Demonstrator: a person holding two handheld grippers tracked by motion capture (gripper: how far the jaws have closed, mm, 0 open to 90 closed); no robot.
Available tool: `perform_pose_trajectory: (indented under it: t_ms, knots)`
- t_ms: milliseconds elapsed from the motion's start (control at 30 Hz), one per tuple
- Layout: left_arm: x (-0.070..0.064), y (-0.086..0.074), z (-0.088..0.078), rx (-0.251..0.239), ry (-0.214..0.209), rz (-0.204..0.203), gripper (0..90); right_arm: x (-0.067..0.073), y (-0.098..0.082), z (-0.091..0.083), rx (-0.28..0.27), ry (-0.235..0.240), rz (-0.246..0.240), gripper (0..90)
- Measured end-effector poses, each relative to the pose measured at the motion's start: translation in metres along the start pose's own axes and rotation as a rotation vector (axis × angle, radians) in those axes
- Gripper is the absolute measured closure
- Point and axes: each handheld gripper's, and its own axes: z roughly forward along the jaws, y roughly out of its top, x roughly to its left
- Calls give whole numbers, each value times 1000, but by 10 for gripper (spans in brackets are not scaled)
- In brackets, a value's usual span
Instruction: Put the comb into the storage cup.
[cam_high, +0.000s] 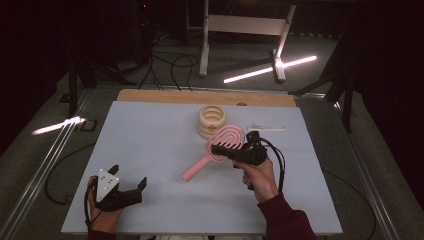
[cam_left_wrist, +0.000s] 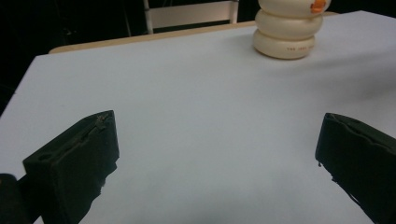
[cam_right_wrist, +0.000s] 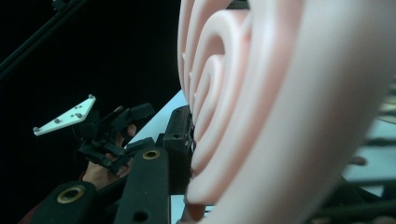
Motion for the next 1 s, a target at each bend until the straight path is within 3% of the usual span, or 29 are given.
perform_pose_trajectory:
  t_ms: [1000]
  knots:
    - [4,0,0,-18,19,-44,2,-3,13,-7,-43,-3,8,639]
